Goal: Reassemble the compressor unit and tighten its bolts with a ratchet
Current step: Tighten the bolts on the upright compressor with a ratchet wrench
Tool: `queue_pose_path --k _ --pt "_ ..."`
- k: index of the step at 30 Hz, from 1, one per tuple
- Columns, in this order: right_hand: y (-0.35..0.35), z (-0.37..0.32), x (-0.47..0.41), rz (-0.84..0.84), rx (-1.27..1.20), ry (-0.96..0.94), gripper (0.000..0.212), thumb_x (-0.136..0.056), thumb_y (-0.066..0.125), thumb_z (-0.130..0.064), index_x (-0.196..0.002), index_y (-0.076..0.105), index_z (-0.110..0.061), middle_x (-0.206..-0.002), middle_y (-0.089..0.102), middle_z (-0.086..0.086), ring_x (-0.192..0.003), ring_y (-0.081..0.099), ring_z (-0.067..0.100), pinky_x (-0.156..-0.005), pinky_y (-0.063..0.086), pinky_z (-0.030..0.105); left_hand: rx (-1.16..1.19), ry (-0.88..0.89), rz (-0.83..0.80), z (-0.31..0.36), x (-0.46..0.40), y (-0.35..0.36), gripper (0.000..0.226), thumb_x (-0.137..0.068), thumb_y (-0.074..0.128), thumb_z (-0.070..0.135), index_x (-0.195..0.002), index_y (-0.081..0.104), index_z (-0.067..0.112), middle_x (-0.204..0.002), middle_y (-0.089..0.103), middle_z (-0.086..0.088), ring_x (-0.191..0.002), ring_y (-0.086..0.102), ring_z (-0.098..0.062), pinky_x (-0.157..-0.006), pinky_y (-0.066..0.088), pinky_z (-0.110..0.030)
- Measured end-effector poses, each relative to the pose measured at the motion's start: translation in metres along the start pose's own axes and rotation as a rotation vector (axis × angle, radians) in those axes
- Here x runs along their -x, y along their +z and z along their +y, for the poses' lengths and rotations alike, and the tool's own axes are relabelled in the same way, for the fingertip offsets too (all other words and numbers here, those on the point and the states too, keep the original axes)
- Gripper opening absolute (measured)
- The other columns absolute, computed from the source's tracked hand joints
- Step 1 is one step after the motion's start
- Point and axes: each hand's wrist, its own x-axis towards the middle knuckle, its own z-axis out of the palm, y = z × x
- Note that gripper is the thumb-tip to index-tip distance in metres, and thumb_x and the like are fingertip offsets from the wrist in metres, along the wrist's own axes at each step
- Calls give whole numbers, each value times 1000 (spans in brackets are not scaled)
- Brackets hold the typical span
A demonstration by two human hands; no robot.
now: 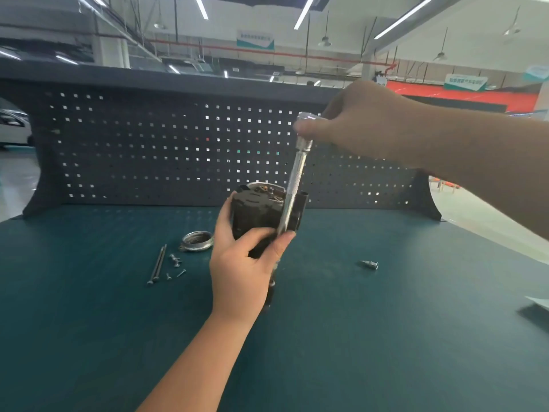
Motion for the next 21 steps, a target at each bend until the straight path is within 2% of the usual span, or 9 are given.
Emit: queue_pose_path --k 2,4,6,9,11,14,16,18,21 --pt "-4 10 2 39 -66 122 62 -85 55 -63 -86 68 -3 -62 57 8 -45 47 14 -42 37 20 39 -53 16 1 -6 -6 32 -91 56 42 -78 75 21 -149 38 -9 -127 26 25 -105 20 0" --pt "-9 28 6 70 -222 253 55 -82 58 -64 -83 68 -9 -54 50 -1 -41 42 12 -42 34 19 45 -92 -7 1 -11 -11 27 -93 50 39 -77 71 31 -154 32 -5 -128 21 28 -105 18 0" --pt "-14 42 14 56 -360 326 57 -76 62 -67 -85 70 -12 -46 45 -6 -40 36 12 -44 30 20 40 -106 -76 0 -12 -15 16 -92 62 23 -81 71 29 -158 24 0 -129 21 27 -105 20 0" --pt "-14 57 28 61 -327 291 56 -57 64 -75 -72 70 -21 -37 37 -10 -35 31 10 -45 26 21 -2 -67 -211 -1 -12 -20 26 -88 69 6 -93 72 31 -160 4 10 -126 21 30 -99 21 5" --pt "-8 64 34 99 -243 227 45 -53 56 -68 -67 67 -26 -38 35 -9 -35 30 10 -47 27 24 -26 -30 -281 0 -16 -23 37 -90 67 8 -105 67 41 -160 -9 16 -138 15 19 -107 19 -1" --pt "3 69 34 -30 -245 145 33 -56 50 -49 -59 59 -18 -42 34 -8 -37 29 9 -37 26 17 -22 -28 -328 0 -22 -25 55 -91 65 9 -118 54 56 -159 -20 22 -150 4 -2 -119 12 -21" --pt "18 72 31 -162 -337 139 30 -56 50 -39 -68 61 -14 -44 42 -8 -39 35 9 -37 26 15 -27 -31 -342 4 -23 -25 68 -90 65 6 -118 49 66 -157 -21 25 -148 -3 2 -118 8 -16" --pt "41 76 26 -309 -420 165 38 -62 53 -34 -93 68 -18 -42 45 -9 -35 36 9 -37 26 14 -67 -32 -353 9 -24 -22 87 -89 66 4 -123 33 78 -155 -25 27 -142 -8 16 -110 4 0" --pt "80 72 22 -508 -468 172 39 -81 66 -43 -119 60 -35 -39 34 -13 -35 32 9 -38 25 14 -137 -85 -394 10 -29 -18 111 -84 73 4 -127 7 82 -153 -26 21 -119 3 40 -93 11 12"
